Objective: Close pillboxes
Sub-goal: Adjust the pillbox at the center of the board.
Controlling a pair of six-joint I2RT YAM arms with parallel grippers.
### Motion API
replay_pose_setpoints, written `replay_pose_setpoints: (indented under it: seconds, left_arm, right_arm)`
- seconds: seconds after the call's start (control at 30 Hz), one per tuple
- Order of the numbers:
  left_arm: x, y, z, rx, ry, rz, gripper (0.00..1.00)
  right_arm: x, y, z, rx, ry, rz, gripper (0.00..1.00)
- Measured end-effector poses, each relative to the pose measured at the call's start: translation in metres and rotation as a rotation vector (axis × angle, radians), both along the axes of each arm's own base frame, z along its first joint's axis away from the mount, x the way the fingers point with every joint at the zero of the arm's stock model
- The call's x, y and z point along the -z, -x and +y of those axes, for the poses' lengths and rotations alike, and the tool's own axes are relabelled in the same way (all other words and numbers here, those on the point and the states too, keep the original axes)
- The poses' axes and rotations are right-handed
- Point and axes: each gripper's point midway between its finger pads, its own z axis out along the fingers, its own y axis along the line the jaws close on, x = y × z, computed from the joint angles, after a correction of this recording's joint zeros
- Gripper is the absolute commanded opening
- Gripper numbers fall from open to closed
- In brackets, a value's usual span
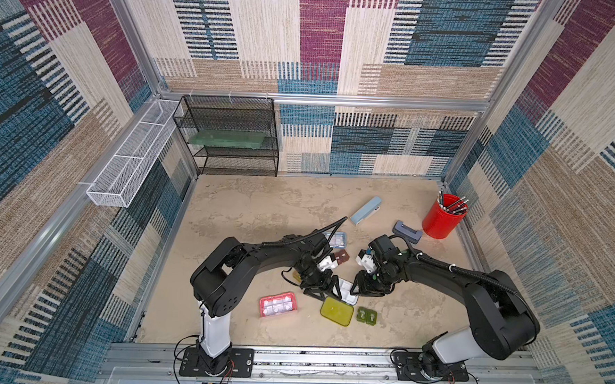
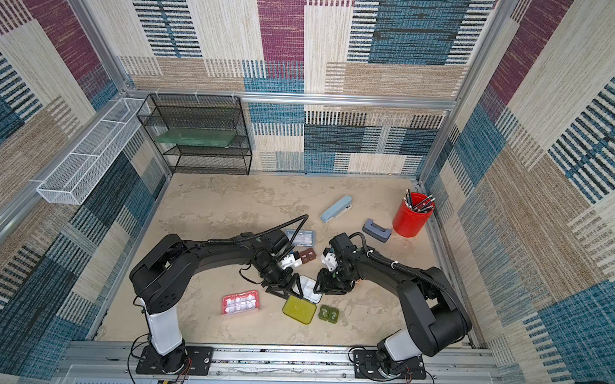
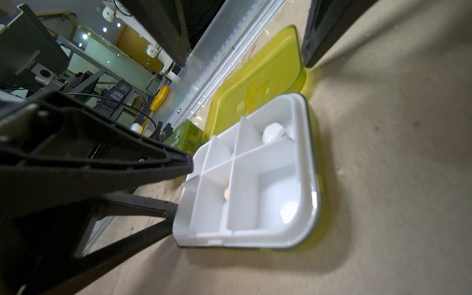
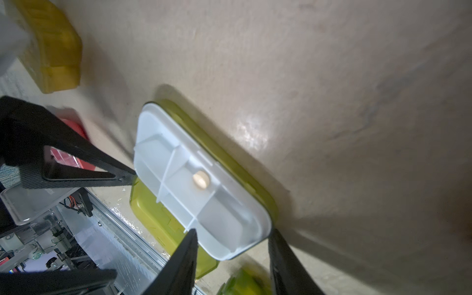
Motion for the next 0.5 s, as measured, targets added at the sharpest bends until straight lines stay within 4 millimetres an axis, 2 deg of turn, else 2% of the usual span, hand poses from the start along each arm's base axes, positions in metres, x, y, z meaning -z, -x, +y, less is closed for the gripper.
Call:
replay_pose_setpoints:
  seconds: [0.2, 0.37, 0.5]
  left_arm:
    - [-0.001, 0.003, 0.005, 0.002, -0.022, 0.009, 0.73]
    - [-0.018, -0.004, 0.006, -0.012, -0.007, -0.041, 0.73]
    - [-0.031, -0.02, 0.0, -0.025, -0.001, -0.093, 0.72]
  right_arm:
    - [-0.015, -0.014, 0.0, 0.01, 0.021, -0.06, 0.6]
    - [-0.038, -0.014, 0.004, -0.006, 0.001, -0.129, 0.61]
    - [-0.03, -0.001, -0.004, 0.022, 0.01, -0.09, 0.6]
